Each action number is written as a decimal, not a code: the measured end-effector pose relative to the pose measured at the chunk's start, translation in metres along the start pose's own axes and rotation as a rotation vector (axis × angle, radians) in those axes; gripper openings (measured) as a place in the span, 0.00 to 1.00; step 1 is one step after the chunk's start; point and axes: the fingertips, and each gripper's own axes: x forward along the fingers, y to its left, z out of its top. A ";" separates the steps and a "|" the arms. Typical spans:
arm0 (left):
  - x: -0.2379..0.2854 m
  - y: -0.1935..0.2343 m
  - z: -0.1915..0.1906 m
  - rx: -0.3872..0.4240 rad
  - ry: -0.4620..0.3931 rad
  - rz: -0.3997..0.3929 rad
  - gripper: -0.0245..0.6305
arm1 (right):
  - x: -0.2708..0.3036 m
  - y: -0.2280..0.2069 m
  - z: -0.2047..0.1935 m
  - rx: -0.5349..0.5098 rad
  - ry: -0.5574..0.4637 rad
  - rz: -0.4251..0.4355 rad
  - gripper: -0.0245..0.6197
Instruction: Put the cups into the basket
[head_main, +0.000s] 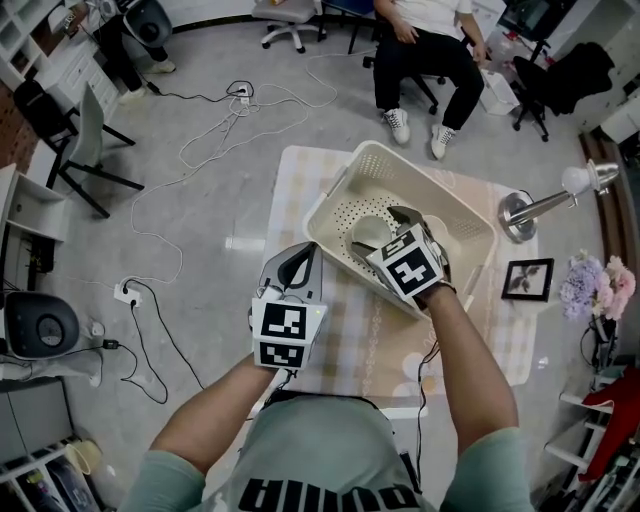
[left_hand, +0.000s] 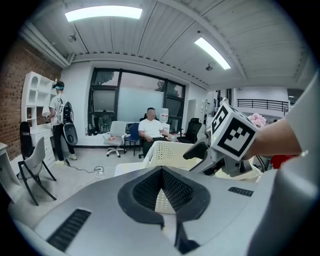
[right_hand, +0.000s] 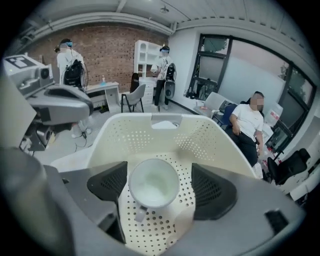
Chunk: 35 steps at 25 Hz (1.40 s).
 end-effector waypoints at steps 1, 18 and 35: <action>-0.001 -0.001 0.001 0.000 -0.002 -0.002 0.05 | -0.009 -0.002 0.007 0.017 -0.031 -0.008 0.65; -0.034 -0.039 -0.004 0.019 -0.031 -0.075 0.05 | -0.126 0.043 -0.018 0.343 -0.366 -0.241 0.12; -0.090 -0.109 -0.030 0.074 -0.058 -0.278 0.05 | -0.190 0.119 -0.092 0.525 -0.416 -0.450 0.06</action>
